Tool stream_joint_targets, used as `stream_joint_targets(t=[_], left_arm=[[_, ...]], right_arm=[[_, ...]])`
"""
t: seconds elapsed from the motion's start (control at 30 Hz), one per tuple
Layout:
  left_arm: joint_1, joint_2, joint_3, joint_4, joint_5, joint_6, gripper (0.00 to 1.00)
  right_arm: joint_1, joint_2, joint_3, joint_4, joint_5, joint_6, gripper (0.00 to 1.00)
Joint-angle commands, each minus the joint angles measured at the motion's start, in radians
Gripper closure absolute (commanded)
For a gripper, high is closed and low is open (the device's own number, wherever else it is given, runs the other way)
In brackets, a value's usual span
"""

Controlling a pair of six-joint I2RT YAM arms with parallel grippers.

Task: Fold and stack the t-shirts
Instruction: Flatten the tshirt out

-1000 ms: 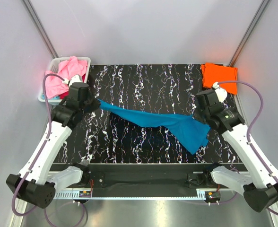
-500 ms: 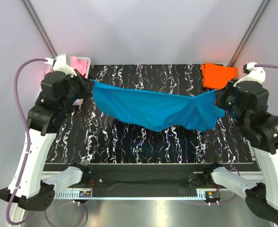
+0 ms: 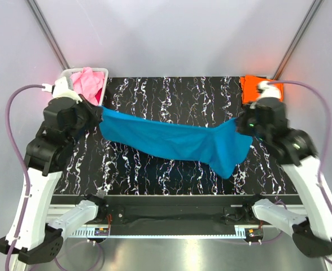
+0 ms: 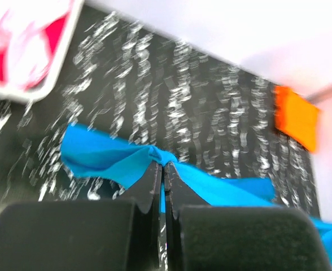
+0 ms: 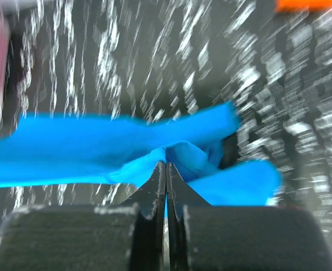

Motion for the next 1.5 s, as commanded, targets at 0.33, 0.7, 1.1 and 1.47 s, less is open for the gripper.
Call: stream_joint_targets(t=[0.33,0.7,1.1,1.47], left_arm=[[0.002,0.041,-0.175,-0.042,-0.173,-0.141,1.0],[0.002,0.052,-0.166,-0.04,-0.19,-0.115,1.0],[0.002,0.058,-0.183,-0.037,-0.179,-0.119,1.0],[0.002,0.059,-0.195,-0.037,-0.174,-0.11,1.0]], right_arm=[[0.004,0.528,-0.338,0.502,-0.732,0.185,1.0],[0.01,0.466,-0.296,0.429,-0.389,0.141,0.33],[0.007,0.477,-0.333,0.275,-0.055,0.271,0.45],[-0.116,0.394,-0.526,0.485,-0.245,0.3,0.51]])
